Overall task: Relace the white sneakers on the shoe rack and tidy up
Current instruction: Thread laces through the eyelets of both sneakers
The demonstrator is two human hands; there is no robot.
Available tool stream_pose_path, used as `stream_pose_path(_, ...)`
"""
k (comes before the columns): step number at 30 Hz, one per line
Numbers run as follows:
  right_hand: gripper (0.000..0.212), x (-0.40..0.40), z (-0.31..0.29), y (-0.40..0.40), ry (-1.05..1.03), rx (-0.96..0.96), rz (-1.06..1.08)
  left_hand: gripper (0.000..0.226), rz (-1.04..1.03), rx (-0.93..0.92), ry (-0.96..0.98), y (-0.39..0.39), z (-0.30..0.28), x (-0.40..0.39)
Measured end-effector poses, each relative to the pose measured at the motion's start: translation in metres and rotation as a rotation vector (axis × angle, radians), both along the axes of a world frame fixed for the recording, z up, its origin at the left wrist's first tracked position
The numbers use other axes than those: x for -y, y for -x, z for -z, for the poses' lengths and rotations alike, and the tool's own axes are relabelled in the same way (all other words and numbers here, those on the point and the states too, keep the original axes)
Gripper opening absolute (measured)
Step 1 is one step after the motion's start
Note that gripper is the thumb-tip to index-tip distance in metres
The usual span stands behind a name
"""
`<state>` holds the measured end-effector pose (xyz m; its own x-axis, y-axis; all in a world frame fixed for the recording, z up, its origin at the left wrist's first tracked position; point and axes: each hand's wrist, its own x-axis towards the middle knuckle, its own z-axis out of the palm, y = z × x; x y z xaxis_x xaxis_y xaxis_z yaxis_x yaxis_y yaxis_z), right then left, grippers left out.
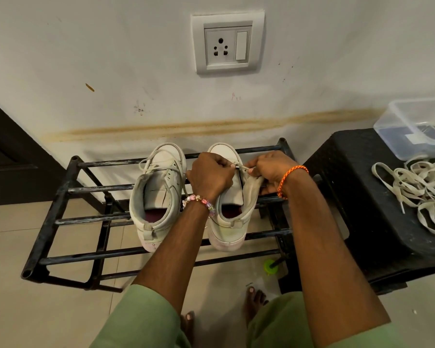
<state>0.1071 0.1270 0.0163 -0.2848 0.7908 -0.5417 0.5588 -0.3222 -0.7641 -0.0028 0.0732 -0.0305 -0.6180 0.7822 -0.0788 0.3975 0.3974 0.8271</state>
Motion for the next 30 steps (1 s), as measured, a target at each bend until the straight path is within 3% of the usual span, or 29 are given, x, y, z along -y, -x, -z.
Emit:
stream_pose_path(5, 0.028, 0.0, 0.002, 0.002, -0.013, -0.011, -0.001, 0.008, 0.042, -0.129, 0.029, -0.001, -0.005, 0.002)
stream_pose_path(9, 0.018, 0.0, 0.001, 0.001, 0.03, -0.016, -0.017, 0.007, 0.026, -0.056, -0.004, -0.001, 0.001, 0.0)
stream_pose_path(12, 0.017, 0.003, 0.001, 0.001, 0.062, -0.048, -0.008, 0.02, 0.064, 0.017, -0.013, 0.006, 0.007, -0.003)
stream_pose_path(16, 0.019, 0.003, 0.003, 0.003, 0.058, -0.049, -0.032, 0.005, 0.104, -0.113, 0.044, 0.005, 0.01, -0.006)
stream_pose_path(22, 0.014, -0.004, 0.017, 0.001, 0.097, -0.16, 0.06, 0.003, 0.109, -0.041, 0.003, 0.01, 0.016, -0.009)
stream_pose_path(26, 0.02, -0.004, 0.036, 0.006, 0.006, -0.207, 0.129, 0.008, 0.107, 0.041, -0.021, 0.01, 0.015, -0.007)
stream_pose_path(30, 0.022, -0.011, 0.044, 0.01, -0.155, -0.117, 0.111, 0.017, 0.117, 0.121, -0.033, 0.01, 0.008, 0.001)
